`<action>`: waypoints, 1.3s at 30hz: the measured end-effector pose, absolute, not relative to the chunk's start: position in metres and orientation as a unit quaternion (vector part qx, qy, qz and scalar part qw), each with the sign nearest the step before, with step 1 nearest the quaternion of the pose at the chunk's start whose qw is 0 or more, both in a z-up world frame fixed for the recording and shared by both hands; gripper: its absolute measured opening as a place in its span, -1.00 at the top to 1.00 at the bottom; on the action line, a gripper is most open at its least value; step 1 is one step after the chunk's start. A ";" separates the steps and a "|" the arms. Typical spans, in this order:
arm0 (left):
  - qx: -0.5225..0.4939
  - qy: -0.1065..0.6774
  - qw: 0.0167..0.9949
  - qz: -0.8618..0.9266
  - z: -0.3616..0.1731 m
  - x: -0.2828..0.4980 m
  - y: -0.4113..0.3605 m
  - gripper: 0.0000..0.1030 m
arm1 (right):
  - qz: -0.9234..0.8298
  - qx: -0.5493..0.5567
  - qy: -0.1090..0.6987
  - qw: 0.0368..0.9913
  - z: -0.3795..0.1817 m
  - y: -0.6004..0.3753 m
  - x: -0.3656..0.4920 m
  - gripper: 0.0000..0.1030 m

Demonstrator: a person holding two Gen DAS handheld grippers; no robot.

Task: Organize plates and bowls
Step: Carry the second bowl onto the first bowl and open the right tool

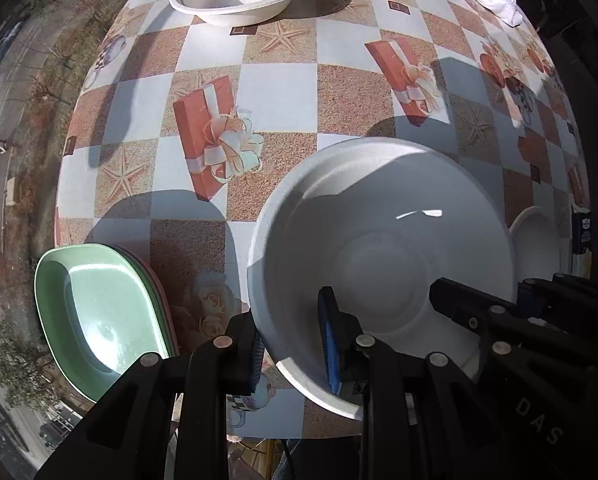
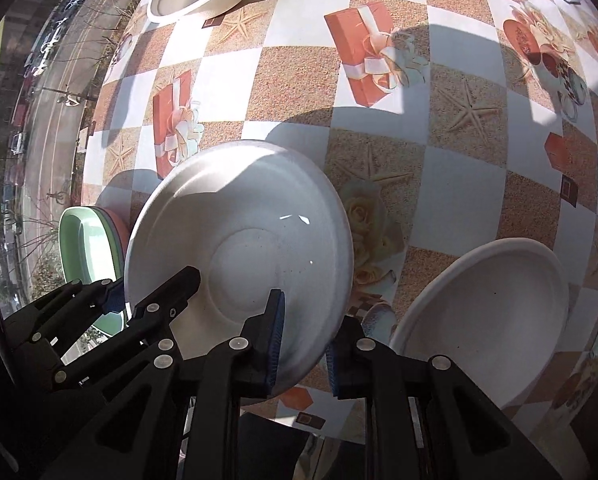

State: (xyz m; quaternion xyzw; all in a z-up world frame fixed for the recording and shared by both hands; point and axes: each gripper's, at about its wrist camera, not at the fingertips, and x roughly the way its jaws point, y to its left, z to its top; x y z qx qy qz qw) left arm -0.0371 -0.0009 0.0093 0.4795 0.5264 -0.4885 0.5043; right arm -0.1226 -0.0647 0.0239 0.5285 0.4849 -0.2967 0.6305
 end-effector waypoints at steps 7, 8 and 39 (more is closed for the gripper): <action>0.470 0.519 0.489 -0.520 0.032 -0.049 -0.008 0.49 | -0.310 0.535 0.455 0.641 0.060 -0.034 -0.188 0.59; 0.474 0.515 0.485 -0.524 0.033 -0.052 -0.010 0.48 | -0.312 0.539 0.449 0.641 0.061 -0.033 -0.191 0.59; 0.547 0.459 0.378 -0.589 0.010 -0.166 -0.009 -0.40 | -0.408 0.604 0.422 0.539 0.020 0.017 -0.329 0.58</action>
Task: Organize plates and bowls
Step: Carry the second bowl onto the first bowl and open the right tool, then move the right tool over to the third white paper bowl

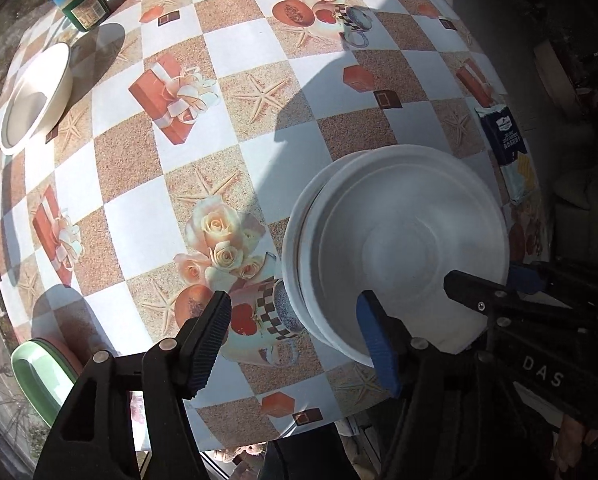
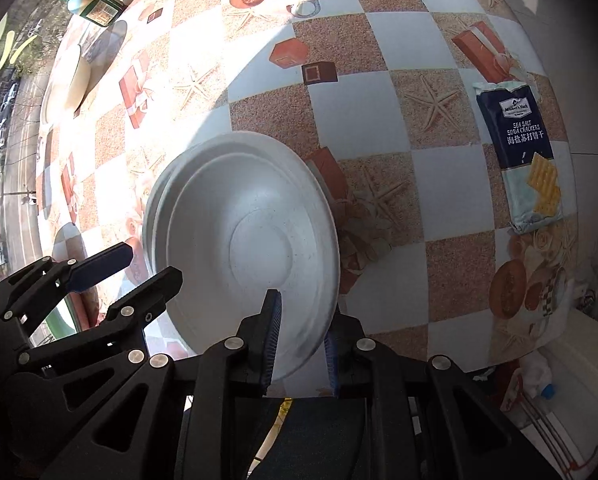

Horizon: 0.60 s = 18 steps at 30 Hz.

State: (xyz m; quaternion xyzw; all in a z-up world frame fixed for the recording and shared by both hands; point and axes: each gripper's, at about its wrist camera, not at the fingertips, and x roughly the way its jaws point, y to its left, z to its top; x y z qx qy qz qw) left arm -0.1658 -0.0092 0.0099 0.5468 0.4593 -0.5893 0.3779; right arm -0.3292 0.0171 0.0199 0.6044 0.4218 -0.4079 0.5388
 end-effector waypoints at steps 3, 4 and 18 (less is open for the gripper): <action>0.526 0.475 0.405 -0.578 0.015 -0.147 -0.012 -0.51 | -0.420 0.605 0.422 0.528 0.020 0.017 -0.335 -0.31; 0.521 0.479 0.412 -0.574 0.016 -0.142 -0.013 -0.51 | -0.435 0.600 0.422 0.522 0.021 0.018 -0.338 -0.59; 0.500 0.489 0.459 -0.548 0.031 -0.090 0.003 -0.51 | -0.479 0.607 0.433 0.463 0.004 0.022 -0.351 -0.61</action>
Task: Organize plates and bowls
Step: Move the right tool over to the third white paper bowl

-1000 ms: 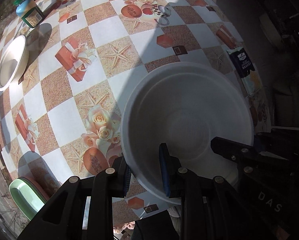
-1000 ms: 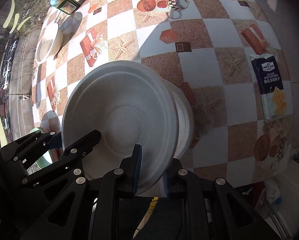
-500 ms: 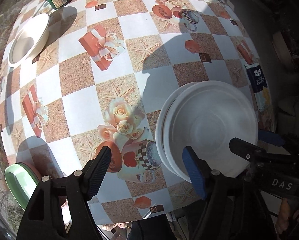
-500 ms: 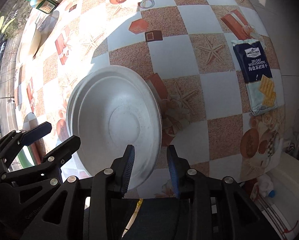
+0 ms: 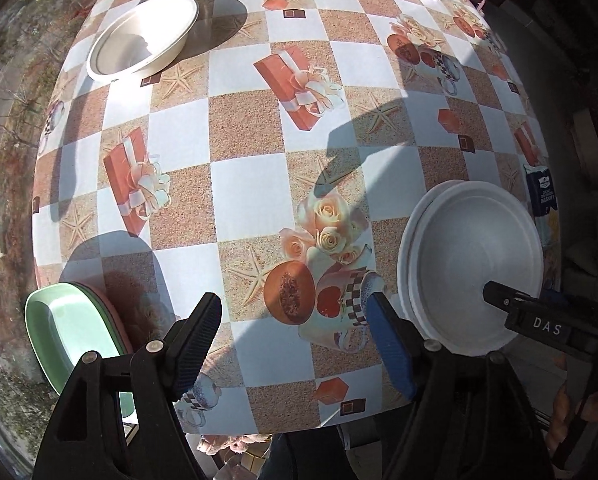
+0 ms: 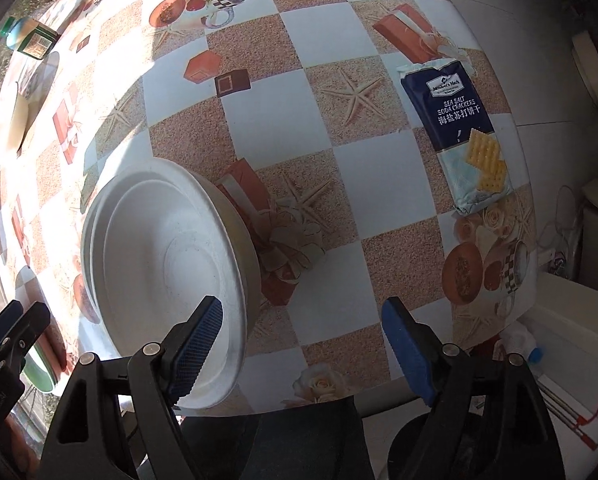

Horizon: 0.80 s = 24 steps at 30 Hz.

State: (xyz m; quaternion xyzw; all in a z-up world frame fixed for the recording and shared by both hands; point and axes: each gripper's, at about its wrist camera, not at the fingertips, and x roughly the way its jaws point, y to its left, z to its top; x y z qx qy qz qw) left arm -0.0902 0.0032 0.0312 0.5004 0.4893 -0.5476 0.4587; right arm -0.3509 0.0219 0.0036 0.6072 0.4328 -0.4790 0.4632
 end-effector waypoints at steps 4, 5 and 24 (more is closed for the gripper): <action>0.503 0.486 0.464 -0.544 0.033 -0.081 0.008 -0.51 | -0.468 0.597 0.456 0.465 -0.013 0.021 -0.335 -0.61; 0.502 0.486 0.466 -0.542 0.033 -0.077 0.009 -0.51 | -0.465 0.593 0.462 0.468 -0.017 0.021 -0.330 -0.61; 0.455 0.494 0.504 -0.542 0.059 -0.038 -0.015 -0.51 | -0.519 0.543 0.446 0.487 0.010 0.002 -0.321 -0.61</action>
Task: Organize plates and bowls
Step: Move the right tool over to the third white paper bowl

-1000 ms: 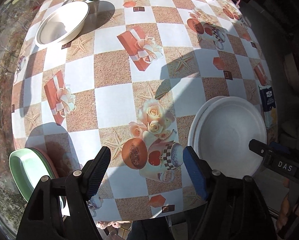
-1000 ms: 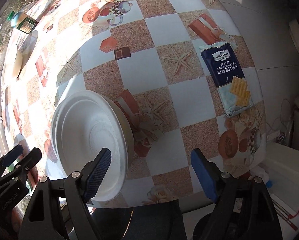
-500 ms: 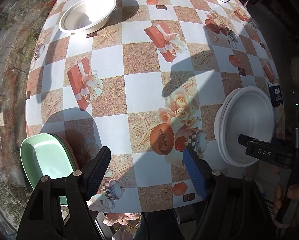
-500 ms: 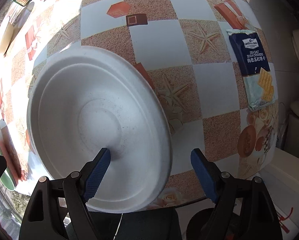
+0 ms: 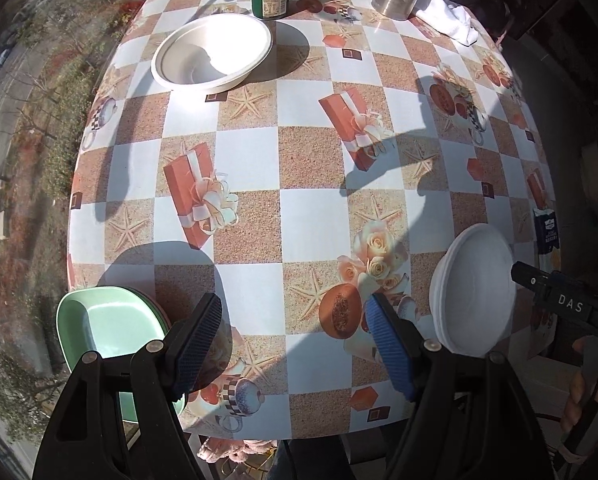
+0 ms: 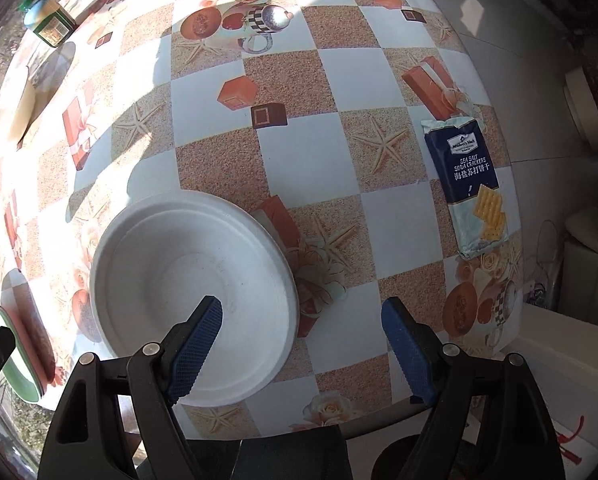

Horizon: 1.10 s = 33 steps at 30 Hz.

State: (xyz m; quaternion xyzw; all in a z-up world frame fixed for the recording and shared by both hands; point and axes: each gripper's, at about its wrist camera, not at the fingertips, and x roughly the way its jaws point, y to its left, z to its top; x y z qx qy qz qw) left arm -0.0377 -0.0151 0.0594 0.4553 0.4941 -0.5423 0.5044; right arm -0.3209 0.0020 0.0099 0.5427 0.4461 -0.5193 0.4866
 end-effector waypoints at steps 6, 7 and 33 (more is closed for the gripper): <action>0.422 0.495 0.539 -0.535 0.075 -0.012 -0.048 -0.51 | -0.508 0.525 0.424 0.535 0.048 -0.026 -0.303 -0.61; 0.417 0.497 0.545 -0.532 0.076 -0.006 -0.055 -0.51 | -0.501 0.523 0.421 0.546 0.054 -0.033 -0.299 -0.61; 0.361 0.528 0.645 -0.418 0.017 0.099 -0.199 -0.51 | -0.366 0.507 0.439 0.646 0.061 -0.198 -0.103 -0.61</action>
